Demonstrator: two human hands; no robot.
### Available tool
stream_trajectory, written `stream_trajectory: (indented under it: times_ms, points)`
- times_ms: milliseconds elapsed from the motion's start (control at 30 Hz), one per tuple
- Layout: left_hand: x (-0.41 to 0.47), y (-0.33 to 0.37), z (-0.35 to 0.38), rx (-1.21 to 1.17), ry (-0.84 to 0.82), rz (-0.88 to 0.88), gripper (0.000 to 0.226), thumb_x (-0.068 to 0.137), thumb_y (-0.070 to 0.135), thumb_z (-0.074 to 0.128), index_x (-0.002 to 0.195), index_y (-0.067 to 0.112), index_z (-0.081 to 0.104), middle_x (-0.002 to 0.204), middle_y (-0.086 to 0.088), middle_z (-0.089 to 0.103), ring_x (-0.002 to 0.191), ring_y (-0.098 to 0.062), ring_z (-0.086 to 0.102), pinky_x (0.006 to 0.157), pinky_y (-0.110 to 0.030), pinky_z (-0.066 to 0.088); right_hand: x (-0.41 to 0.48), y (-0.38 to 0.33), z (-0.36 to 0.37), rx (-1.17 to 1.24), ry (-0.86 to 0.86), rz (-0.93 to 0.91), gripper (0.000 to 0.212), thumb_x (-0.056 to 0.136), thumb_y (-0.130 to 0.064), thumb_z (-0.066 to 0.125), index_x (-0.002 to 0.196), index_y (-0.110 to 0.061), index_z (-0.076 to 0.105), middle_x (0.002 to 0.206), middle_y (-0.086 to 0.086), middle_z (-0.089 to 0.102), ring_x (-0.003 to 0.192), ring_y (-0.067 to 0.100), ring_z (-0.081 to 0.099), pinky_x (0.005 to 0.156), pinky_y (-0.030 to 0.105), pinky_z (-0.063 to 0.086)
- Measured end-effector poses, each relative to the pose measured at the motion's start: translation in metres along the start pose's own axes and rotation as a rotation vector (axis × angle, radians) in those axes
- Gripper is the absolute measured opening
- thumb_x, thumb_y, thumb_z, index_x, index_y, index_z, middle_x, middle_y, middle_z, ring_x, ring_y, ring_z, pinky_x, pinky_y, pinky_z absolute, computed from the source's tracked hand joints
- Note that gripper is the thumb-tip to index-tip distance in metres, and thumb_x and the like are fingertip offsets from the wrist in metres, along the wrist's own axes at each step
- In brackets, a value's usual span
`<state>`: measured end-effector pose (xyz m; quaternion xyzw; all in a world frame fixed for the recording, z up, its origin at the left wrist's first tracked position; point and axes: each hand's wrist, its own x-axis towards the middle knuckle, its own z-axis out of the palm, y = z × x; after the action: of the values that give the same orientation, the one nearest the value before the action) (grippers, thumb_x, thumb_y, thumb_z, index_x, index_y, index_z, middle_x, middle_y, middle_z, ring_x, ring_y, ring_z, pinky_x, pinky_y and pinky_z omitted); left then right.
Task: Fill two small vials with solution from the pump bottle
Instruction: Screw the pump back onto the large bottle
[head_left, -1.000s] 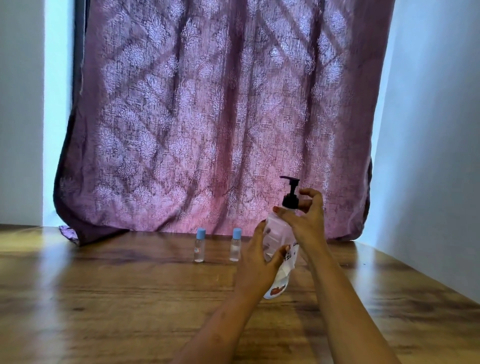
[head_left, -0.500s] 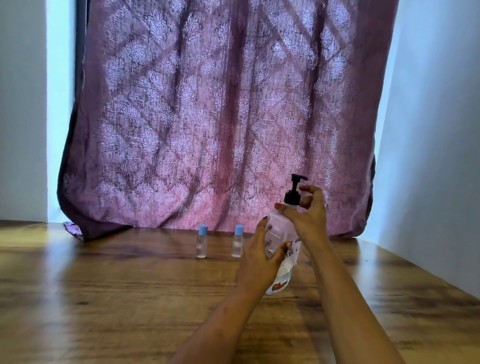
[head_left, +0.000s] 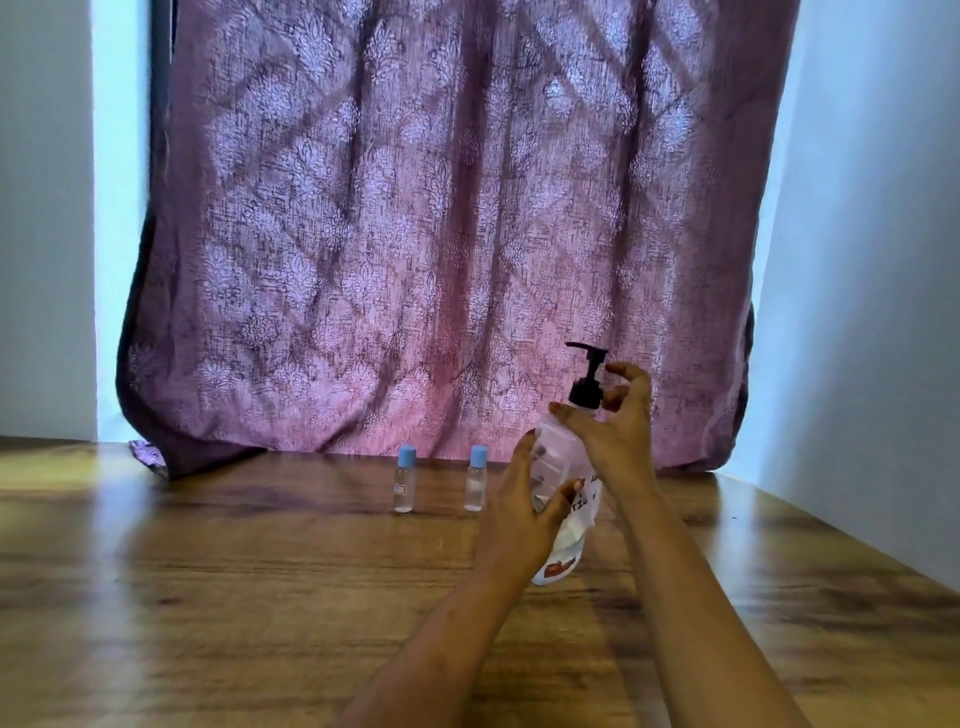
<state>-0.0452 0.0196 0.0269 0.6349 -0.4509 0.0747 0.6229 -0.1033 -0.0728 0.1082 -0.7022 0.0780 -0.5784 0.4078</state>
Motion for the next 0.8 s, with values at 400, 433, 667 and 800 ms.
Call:
stream_trajectory:
  times_ms: [400,433,667,800]
  points:
    - [-0.0012,0.0011,0.0010,0.020,-0.012,0.013,0.075,0.083,0.054,0.058,0.146,0.037,0.021,0.141,0.011,0.047,0.119,-0.010,0.053,0.095,-0.030,0.048,-0.0035,-0.0054,0.0049,0.042,0.100,0.080,0.039,0.072,-0.023,0.081,0.092,-0.029,0.048,0.093,-0.004,0.064,0.087,0.011,0.062,0.081,0.033,0.053]
    - [-0.0020,0.0017,0.0015,0.020,-0.015,0.020,0.076,0.082,0.057,0.057,0.146,0.037,0.020,0.141,0.010,0.046,0.121,-0.010,0.052,0.096,-0.031,0.048,-0.0033,-0.0057,0.0046,0.013,0.124,0.074,0.044,0.069,-0.025,0.083,0.095,-0.025,0.047,0.096,0.003,0.062,0.089,0.017,0.062,0.081,0.037,0.052]
    - [-0.0004,0.0008,0.0002,-0.005,0.008,-0.013,0.074,0.083,0.053,0.060,0.145,0.037,0.022,0.139,0.011,0.047,0.117,-0.010,0.055,0.091,-0.029,0.049,-0.0013,-0.0082,0.0077,0.196,-0.084,0.125,0.031,0.090,-0.020,0.060,0.120,-0.014,0.054,0.105,-0.003,0.062,0.096,0.012,0.060,0.078,0.019,0.047]
    - [-0.0008,0.0020,-0.0010,0.013,0.001,-0.018,0.074,0.084,0.052,0.060,0.145,0.040,0.020,0.139,0.012,0.048,0.114,-0.008,0.056,0.090,-0.031,0.050,-0.0015,-0.0048,0.0034,0.175,-0.011,0.107,0.017,0.085,-0.020,0.067,0.100,-0.025,0.060,0.093,-0.008,0.066,0.088,0.009,0.063,0.080,0.026,0.049]
